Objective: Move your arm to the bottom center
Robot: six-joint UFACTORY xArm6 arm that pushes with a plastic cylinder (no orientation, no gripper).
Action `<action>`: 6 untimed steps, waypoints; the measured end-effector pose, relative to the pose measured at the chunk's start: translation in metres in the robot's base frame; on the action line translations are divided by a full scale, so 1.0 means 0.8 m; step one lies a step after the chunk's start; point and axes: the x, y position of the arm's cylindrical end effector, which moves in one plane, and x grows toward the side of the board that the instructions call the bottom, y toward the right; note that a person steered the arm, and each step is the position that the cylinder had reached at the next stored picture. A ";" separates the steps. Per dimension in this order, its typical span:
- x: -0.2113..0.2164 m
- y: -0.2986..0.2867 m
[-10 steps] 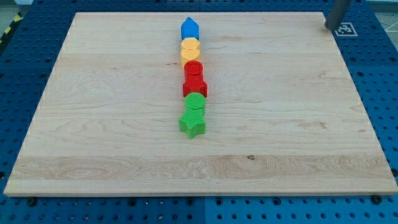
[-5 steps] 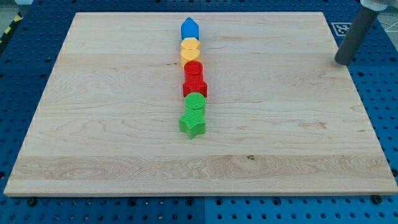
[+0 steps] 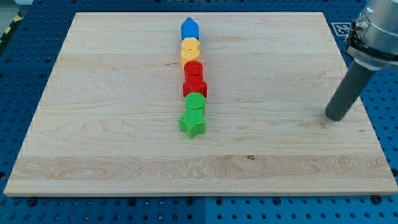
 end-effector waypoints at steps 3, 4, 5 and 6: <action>0.087 -0.003; 0.112 -0.012; 0.121 -0.047; 0.121 -0.111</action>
